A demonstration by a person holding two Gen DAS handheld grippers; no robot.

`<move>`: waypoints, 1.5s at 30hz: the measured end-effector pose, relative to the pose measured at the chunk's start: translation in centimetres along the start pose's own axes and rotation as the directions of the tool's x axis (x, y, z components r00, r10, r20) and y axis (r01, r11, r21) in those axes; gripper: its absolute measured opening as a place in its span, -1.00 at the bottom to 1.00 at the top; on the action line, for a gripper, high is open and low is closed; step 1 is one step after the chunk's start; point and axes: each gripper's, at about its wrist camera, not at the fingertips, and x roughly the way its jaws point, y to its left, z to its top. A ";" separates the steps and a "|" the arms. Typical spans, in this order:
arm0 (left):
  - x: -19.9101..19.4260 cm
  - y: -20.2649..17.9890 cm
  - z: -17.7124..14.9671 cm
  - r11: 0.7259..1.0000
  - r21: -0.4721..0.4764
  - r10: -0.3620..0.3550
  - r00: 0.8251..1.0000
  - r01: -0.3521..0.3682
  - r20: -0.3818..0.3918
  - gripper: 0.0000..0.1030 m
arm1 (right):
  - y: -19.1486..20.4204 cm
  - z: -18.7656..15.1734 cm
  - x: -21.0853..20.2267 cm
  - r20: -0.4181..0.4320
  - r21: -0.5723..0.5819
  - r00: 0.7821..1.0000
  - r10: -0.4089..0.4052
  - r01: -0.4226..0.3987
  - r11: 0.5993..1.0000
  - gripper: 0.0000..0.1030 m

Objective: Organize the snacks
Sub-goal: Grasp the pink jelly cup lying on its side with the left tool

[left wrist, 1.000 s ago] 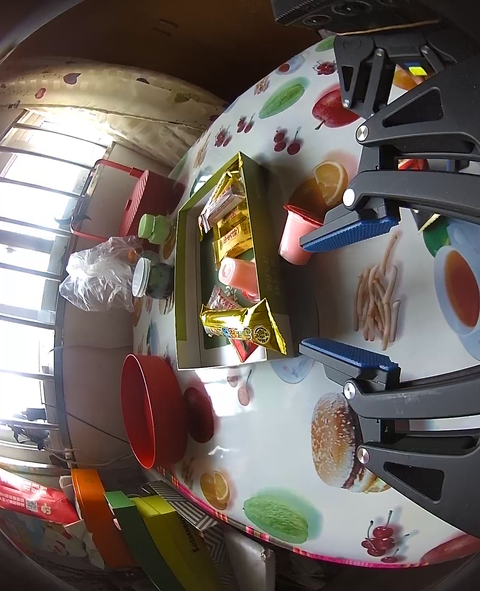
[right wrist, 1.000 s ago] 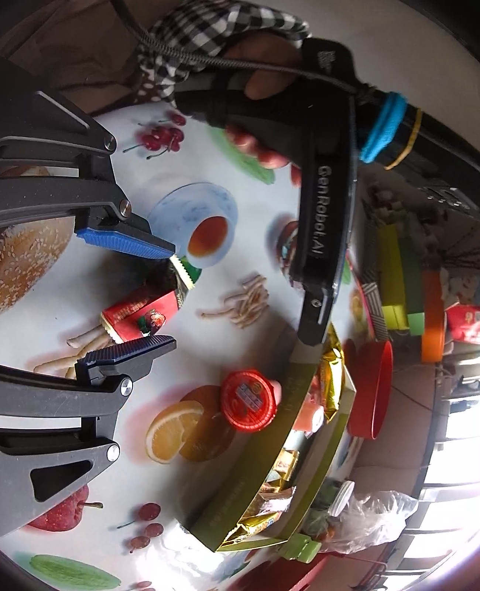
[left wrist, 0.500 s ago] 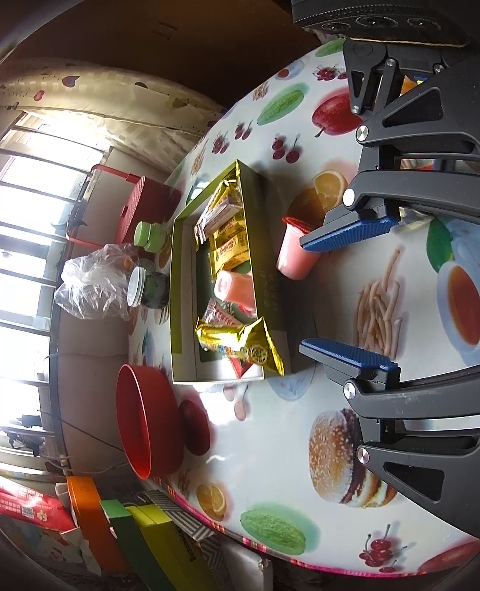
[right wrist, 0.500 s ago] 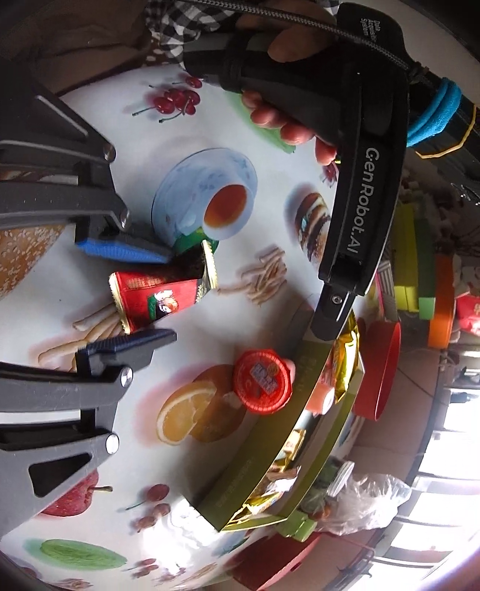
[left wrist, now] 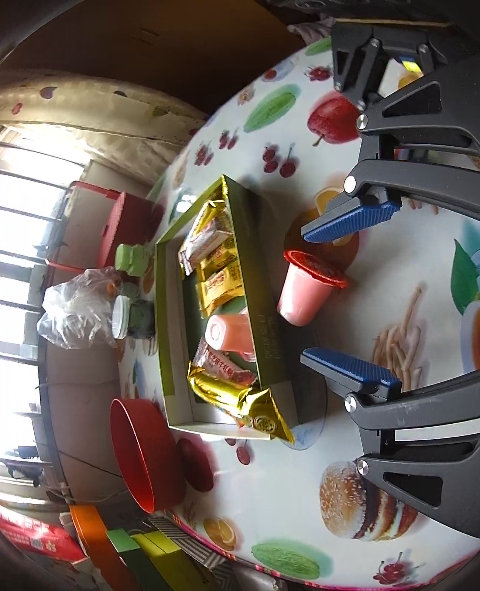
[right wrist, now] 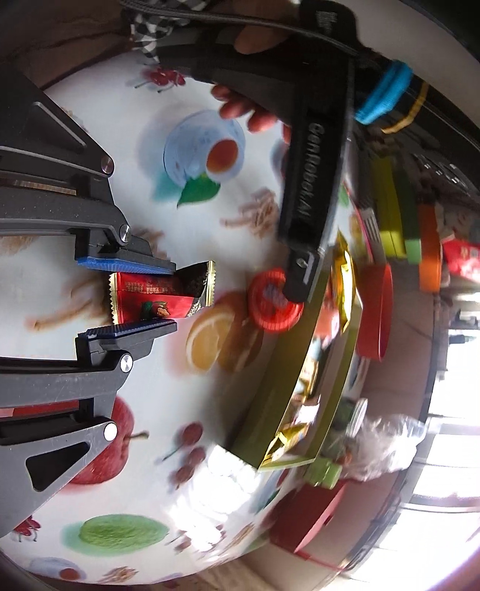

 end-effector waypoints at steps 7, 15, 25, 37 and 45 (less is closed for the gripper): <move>-0.3 1.7 -0.5 0.998 -0.027 0.062 0.998 -0.062 -0.014 0.17 | -1.1 0.0 -0.2 0.016 0.040 1.000 -0.005 0.004 0.999 -0.56; -1.4 4.2 -1.3 0.988 -0.063 0.142 0.990 -0.142 -0.007 0.17 | -1.6 0.1 -0.3 0.031 0.068 1.000 0.003 -0.005 0.998 -0.56; -1.7 1.9 -0.7 0.998 -0.057 -0.022 0.999 0.025 0.044 0.17 | -2.6 0.0 -0.5 0.041 0.132 0.999 -0.026 0.020 0.991 -0.56; 1.5 0.3 -0.1 0.998 -0.048 0.041 0.999 -0.042 -0.020 0.18 | -3.4 0.1 -0.5 0.046 0.186 0.998 -0.042 0.033 0.982 -0.56; 2.4 0.7 -0.6 0.995 -0.058 0.079 0.995 -0.082 -0.053 0.17 | -3.4 0.1 -0.4 0.046 0.191 0.998 -0.037 0.027 0.981 -0.56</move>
